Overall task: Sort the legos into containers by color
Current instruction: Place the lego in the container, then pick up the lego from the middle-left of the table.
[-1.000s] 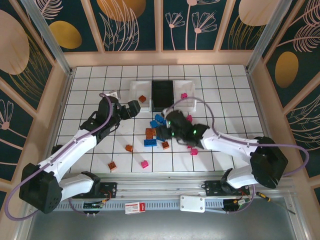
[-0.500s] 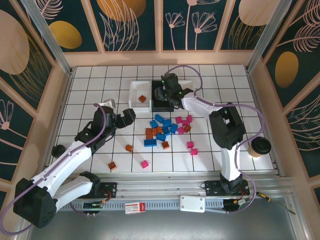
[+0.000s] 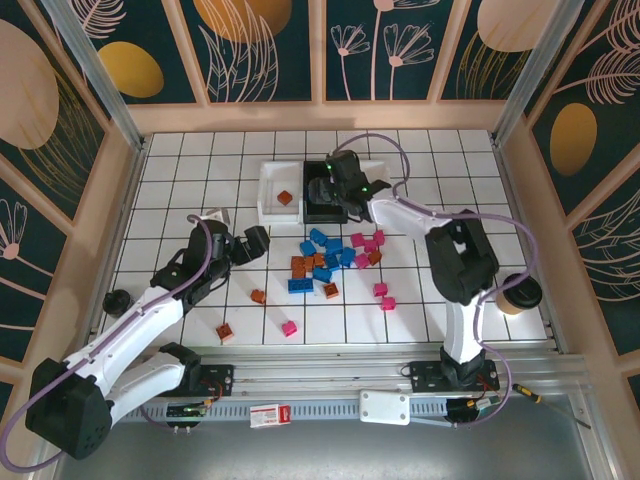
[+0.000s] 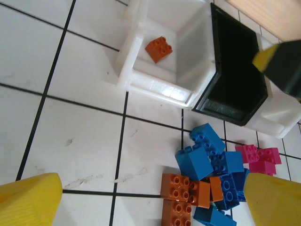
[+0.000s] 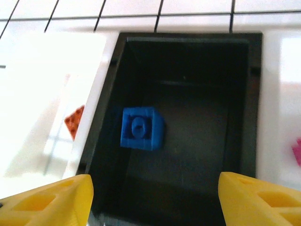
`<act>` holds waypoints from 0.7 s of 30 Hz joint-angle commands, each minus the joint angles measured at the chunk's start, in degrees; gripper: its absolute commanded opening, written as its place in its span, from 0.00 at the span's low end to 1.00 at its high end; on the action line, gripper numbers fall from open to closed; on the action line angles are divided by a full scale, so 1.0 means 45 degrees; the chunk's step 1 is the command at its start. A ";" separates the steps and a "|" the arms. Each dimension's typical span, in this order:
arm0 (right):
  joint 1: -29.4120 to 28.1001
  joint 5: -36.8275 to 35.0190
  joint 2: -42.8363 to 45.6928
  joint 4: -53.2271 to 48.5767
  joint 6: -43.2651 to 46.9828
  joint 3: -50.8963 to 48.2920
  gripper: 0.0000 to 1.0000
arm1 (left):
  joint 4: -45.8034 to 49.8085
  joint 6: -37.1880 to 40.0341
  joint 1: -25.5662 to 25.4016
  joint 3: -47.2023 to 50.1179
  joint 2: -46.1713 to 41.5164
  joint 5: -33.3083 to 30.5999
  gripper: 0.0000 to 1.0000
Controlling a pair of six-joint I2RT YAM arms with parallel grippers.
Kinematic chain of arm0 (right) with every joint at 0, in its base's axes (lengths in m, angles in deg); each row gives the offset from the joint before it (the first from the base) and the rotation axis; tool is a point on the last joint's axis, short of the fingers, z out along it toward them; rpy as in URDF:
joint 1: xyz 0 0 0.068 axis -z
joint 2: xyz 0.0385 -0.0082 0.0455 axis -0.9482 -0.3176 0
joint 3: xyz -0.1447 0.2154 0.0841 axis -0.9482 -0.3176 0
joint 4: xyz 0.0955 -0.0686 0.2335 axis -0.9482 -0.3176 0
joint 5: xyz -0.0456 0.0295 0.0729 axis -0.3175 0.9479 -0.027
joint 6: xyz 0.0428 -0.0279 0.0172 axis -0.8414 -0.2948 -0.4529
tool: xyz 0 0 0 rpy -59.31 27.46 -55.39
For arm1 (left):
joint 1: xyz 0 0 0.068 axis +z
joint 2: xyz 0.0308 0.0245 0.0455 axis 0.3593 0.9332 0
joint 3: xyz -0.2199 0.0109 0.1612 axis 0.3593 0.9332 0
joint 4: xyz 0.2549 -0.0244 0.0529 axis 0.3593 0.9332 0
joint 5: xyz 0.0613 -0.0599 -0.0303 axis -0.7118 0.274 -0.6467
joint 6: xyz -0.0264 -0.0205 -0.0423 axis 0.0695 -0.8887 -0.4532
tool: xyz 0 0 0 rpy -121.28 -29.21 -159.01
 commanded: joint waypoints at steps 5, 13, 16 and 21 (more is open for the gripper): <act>-0.1054 -0.0482 0.3067 0.1449 -0.0634 -0.3669 0.71 | 0.0880 -0.0036 -0.0207 0.1180 0.0573 0.1156 0.87; -0.1139 -0.0330 0.4691 0.2150 -0.1317 -0.6071 0.71 | 0.1435 -0.0114 -0.1854 0.1922 0.1244 -0.0012 0.74; -0.1141 -0.0400 0.4929 0.2217 -0.1346 -0.6347 0.71 | 0.1372 -0.0022 -0.2477 0.2028 0.1811 -0.0539 0.71; -0.1119 -0.0408 0.5171 0.2145 -0.1327 -0.6397 0.71 | 0.0616 0.0055 -0.2743 0.2042 0.2979 -0.0743 0.64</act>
